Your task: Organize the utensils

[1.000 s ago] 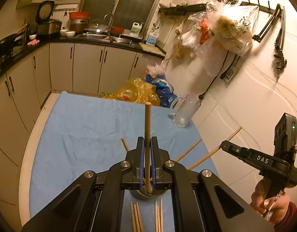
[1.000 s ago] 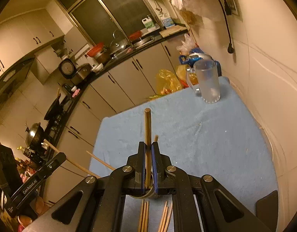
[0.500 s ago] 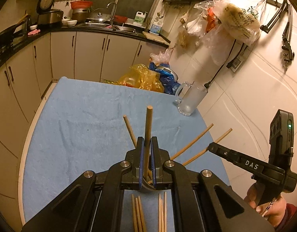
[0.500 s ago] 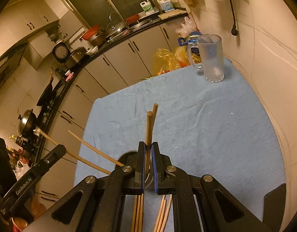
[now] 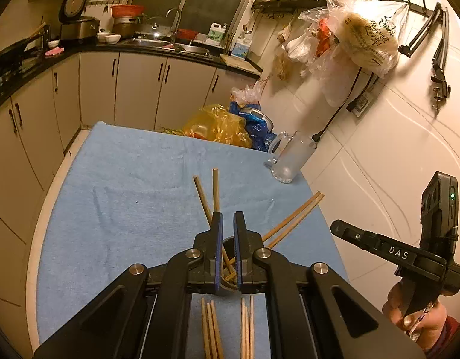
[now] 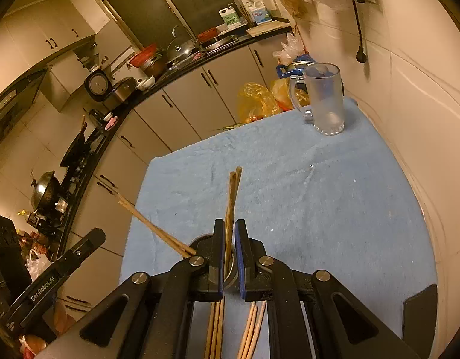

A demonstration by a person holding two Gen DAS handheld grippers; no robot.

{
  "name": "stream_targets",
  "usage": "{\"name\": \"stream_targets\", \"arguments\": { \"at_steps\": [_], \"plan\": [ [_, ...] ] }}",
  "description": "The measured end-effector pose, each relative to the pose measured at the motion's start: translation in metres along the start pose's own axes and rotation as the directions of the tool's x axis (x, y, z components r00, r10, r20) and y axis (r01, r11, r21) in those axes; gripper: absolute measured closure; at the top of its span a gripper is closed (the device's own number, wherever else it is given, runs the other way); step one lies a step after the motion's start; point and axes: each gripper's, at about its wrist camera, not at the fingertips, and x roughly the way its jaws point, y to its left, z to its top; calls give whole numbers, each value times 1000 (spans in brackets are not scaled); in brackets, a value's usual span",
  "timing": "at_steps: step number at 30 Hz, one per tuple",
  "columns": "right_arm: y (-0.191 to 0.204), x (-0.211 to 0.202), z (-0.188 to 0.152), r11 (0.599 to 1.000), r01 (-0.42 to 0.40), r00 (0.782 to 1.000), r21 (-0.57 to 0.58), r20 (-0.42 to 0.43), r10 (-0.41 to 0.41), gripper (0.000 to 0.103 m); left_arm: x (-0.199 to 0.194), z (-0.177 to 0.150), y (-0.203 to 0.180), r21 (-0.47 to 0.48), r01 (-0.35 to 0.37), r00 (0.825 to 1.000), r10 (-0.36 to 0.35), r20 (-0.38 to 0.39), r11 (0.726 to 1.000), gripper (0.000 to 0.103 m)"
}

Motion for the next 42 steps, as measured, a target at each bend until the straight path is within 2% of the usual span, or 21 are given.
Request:
{"name": "stream_targets", "arguments": {
  "at_steps": [2, 6, 15, 22, 25, 36, 42],
  "plan": [
    [0, -6, -3, 1000, -9, 1000, 5, -1, 9, 95, -7, -3, -2, 12, -6, 1000, 6, 12, 1000, 95],
    [0, -18, -15, 1000, -5, 1000, -9, 0, 5, 91, -25, -15, -3, 25, -24, 999, 23, 35, 999, 77],
    [-3, -19, -72, 999, 12, 996, -30, -93, -15, 89, -50, -67, 6, 33, -66, 998, 65, 12, 997, 77],
    [4, -1, -110, 997, 38, 982, -69, -182, -50, 89, -57, -115, 16, 41, -87, 994, 89, -61, 995, 77],
    [10, 5, -122, 994, 48, 977, -99, -203, -67, 81, -61, -127, 21, 54, -103, 991, 107, -80, 993, 77],
    [23, 29, -149, 994, 53, 958, -100, -276, -79, 81, -80, -152, 33, 107, -159, 979, 171, -109, 981, 76],
    [29, 38, -156, 993, 54, 948, -103, -307, -84, 81, -85, -153, 32, 126, -180, 976, 193, -103, 976, 75]
  ]
}}
